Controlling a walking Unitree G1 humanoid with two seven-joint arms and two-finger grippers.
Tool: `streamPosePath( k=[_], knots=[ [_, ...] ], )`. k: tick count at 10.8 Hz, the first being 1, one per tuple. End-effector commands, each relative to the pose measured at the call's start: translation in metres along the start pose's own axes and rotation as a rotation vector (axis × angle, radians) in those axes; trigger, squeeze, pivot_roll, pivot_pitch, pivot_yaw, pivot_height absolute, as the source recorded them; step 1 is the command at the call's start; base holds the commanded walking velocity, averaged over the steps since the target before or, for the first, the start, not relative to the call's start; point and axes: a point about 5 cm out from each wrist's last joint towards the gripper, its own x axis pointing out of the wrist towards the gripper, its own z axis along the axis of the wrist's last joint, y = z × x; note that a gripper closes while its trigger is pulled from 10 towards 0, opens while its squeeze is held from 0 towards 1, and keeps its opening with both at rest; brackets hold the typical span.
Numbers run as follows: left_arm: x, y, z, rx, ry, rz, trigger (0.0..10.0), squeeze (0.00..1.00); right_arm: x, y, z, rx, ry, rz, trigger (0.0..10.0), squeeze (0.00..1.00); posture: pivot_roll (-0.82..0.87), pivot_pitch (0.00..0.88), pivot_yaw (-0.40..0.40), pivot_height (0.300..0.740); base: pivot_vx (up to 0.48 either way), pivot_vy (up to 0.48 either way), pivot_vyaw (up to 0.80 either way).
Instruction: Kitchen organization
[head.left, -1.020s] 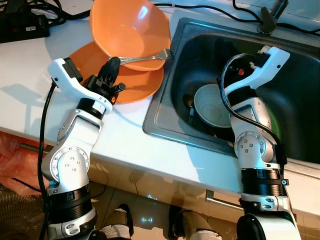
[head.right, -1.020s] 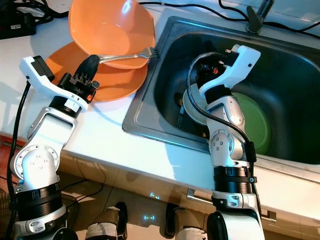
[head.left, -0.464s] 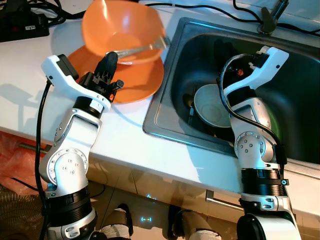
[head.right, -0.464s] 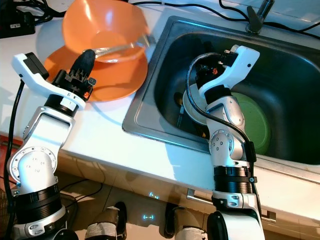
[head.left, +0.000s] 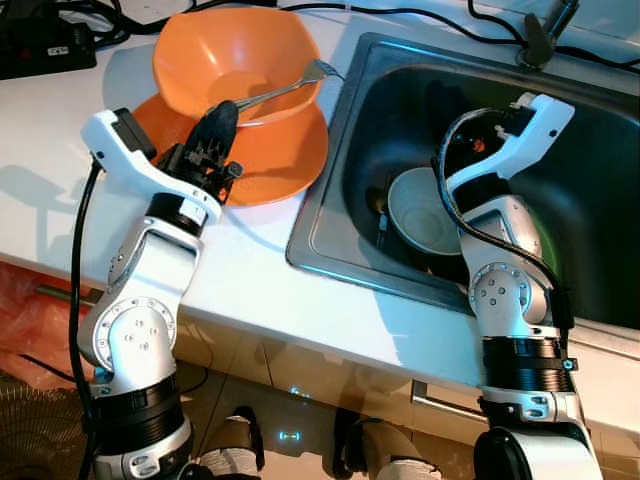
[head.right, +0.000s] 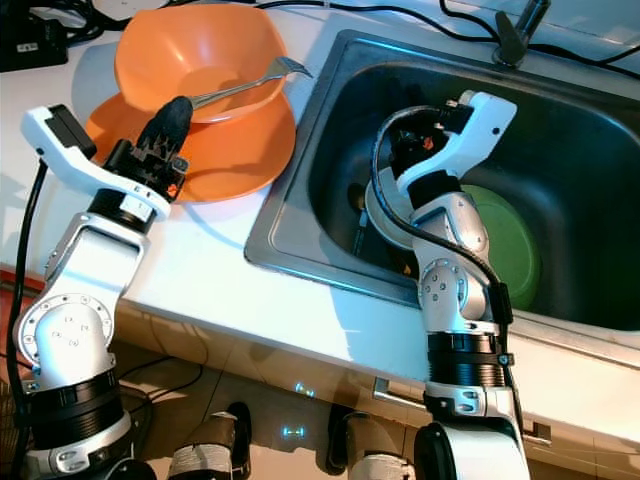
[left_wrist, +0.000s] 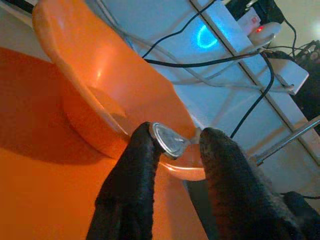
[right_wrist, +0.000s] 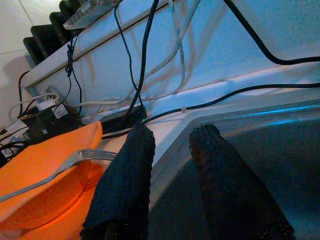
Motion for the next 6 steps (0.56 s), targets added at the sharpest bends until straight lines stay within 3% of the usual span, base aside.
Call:
streamPosePath(
  k=[1, 2, 6],
  knots=[
    [-0.0021, -0.0025, 0.0000, 0.003, -0.002, -0.003, 10.0, 0.37, -0.0044, -0.0046, -0.0043, -0.009, 0.025, -0.006, 10.0, 0.00, 0.15, 0.271, -0.076, 0.740, 0.000, 0.000, 0.00],
    [-0.0017, -0.0040, 0.0009, 0.003, -0.008, -0.010, 10.0, 0.00, -0.0043, -0.0045, -0.0043, -0.007, 0.025, -0.005, 10.0, 0.00, 0.15, 0.270, -0.076, 0.740, 0.000, 0.000, 0.00],
    [-0.0016, 0.0059, 0.0009, -0.032, -0.028, 0.054, 10.0, 0.00, -0.0051, -0.0051, -0.0041, -0.011, 0.027, -0.007, 10.0, 0.00, 0.15, 0.270, -0.075, 0.740, 0.000, 0.000, 0.00]
  ],
)
